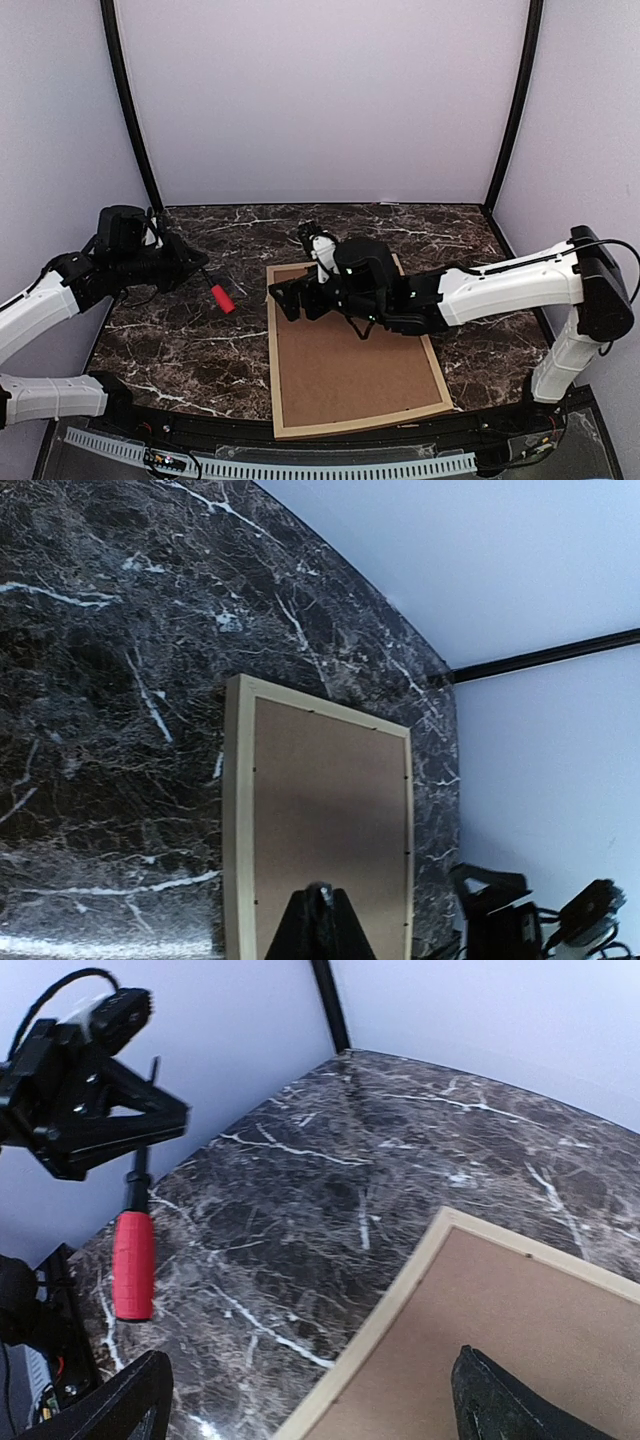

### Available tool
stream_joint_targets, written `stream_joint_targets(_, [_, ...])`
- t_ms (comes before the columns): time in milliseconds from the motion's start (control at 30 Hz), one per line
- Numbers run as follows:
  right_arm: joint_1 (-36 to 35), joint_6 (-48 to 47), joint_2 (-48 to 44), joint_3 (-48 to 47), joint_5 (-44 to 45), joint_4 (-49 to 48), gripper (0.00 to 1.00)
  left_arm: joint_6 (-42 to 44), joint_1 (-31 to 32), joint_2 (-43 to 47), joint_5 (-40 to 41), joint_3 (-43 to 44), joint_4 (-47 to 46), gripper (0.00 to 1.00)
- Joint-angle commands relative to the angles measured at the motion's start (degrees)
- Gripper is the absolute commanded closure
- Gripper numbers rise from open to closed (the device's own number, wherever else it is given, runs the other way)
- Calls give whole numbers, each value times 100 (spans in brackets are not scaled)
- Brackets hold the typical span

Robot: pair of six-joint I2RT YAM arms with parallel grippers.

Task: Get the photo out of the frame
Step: Pass from the right arm to the left, then place the screwdriver at the center of the board.

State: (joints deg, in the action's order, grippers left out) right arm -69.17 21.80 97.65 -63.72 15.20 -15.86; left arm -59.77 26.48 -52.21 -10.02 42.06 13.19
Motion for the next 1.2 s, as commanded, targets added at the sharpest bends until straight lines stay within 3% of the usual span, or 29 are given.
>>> stream_joint_targets(0, [309, 204, -590, 354, 494, 896, 1, 1710, -89, -273, 353, 528, 1873, 100])
stream_joint_targets(167, [557, 414, -1117, 675, 673, 1578, 1, 2491, -90, -903, 904, 923, 2828, 100])
stream_joint_targets(433, [751, 640, -1582, 1042, 888, 2329, 1, 2920, -90, -2023, 1449, 852, 3043, 100])
stream_joint_targets(733, [794, 885, -1591, 1244, 900, 2487, 1, 3149, -91, -3167, 1493, 927, 2908, 100])
stream_joint_targets(1167, [945, 920, -1653, 1296, 878, 2549, 1, 3050, -96, -4086, 1687, 692, 2173, 99])
